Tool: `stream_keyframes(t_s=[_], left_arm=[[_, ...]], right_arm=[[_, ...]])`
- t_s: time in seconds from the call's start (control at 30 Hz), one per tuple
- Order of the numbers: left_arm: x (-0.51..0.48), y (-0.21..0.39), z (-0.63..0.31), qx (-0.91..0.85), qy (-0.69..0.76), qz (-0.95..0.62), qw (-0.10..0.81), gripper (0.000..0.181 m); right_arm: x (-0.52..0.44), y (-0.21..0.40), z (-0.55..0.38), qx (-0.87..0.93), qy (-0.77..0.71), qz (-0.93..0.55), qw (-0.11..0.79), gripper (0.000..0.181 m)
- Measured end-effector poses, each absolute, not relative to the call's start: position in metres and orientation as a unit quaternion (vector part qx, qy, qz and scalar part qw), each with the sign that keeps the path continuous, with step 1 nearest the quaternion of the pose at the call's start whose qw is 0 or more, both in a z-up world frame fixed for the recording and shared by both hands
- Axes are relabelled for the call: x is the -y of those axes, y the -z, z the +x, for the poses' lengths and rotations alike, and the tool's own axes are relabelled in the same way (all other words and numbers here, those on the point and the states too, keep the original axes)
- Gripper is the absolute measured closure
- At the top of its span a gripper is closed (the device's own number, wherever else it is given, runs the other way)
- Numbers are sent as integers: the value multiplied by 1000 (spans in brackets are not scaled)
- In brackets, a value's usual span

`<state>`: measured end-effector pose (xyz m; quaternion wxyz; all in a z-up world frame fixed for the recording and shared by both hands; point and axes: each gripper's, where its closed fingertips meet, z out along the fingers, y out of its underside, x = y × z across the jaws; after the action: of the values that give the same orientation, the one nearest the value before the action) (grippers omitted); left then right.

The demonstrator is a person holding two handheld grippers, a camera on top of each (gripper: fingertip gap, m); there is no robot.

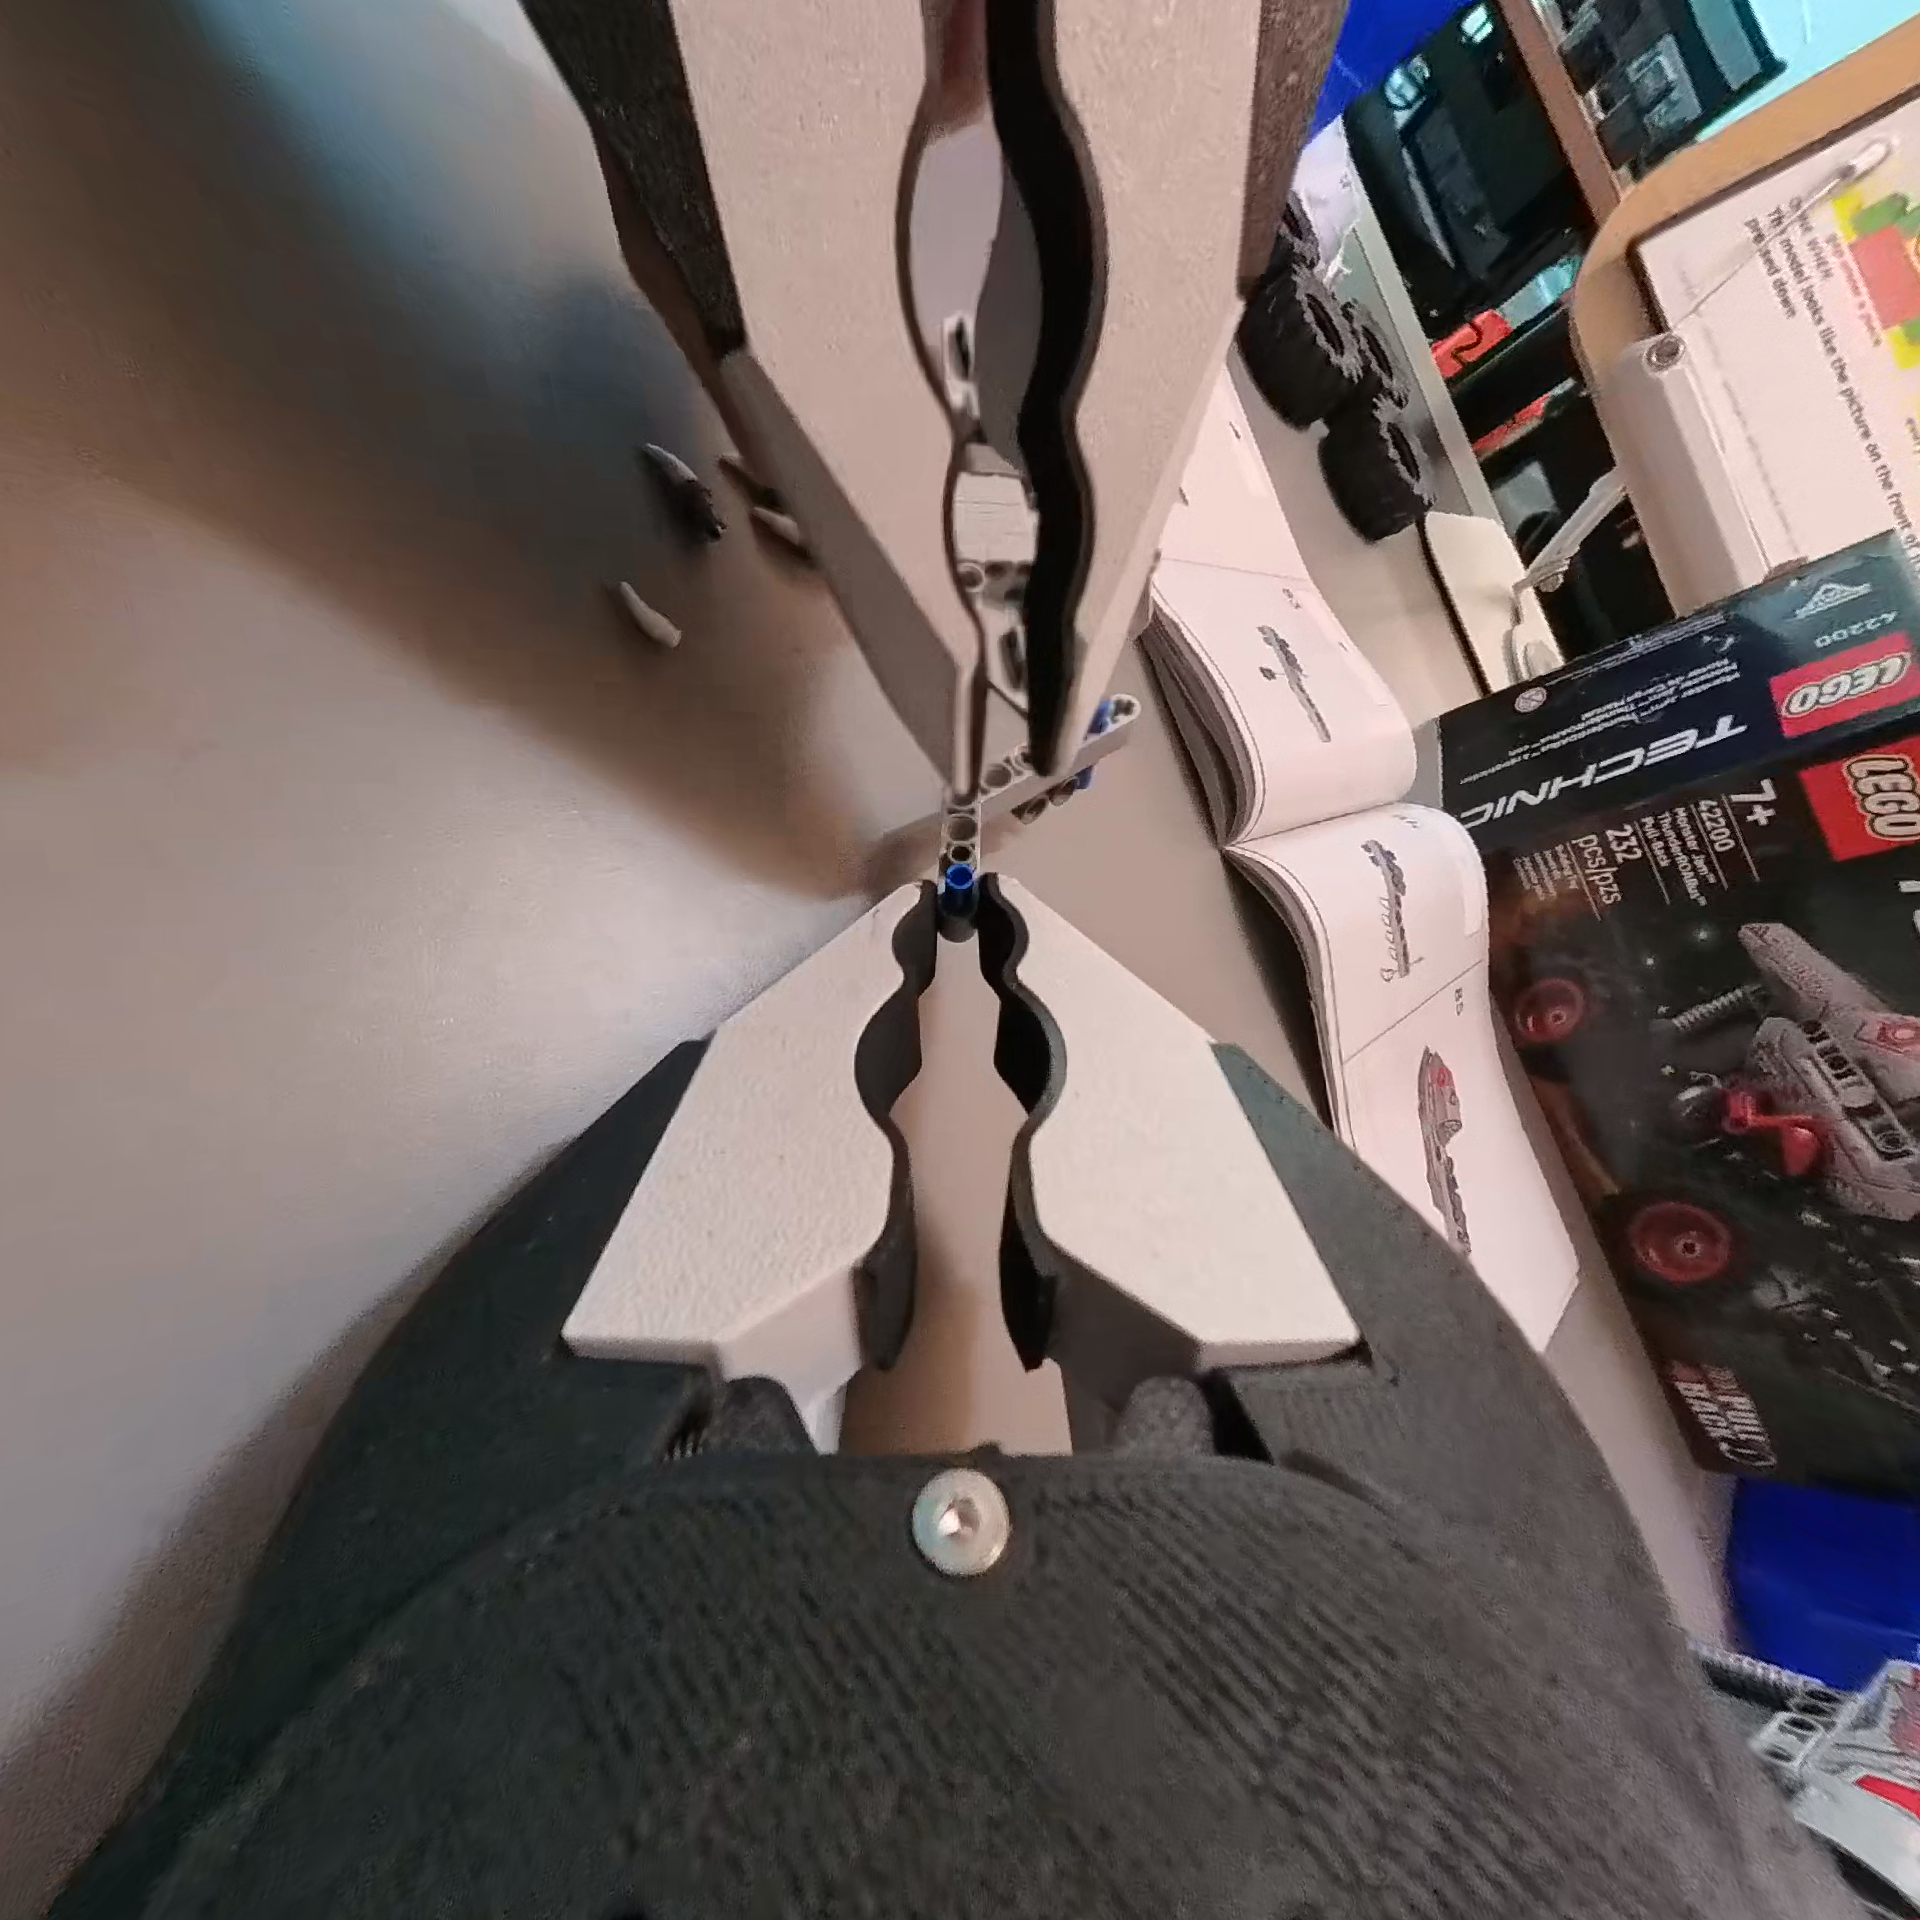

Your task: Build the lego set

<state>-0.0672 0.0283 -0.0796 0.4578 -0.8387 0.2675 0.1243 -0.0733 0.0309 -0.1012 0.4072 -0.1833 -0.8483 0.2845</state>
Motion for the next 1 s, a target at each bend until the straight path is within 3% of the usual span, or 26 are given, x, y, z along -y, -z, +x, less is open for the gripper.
stream_keyframes(t_s=[0.43,1.0], left_arm=[[-33,93,-61,-285,-134,-847,428,180],[-34,90,-62,-258,-101,-847,454,181]], right_arm=[[-27,102,-71,852,-281,-174,405,175],[-27,99,-72,846,-305,-190,393,175]])
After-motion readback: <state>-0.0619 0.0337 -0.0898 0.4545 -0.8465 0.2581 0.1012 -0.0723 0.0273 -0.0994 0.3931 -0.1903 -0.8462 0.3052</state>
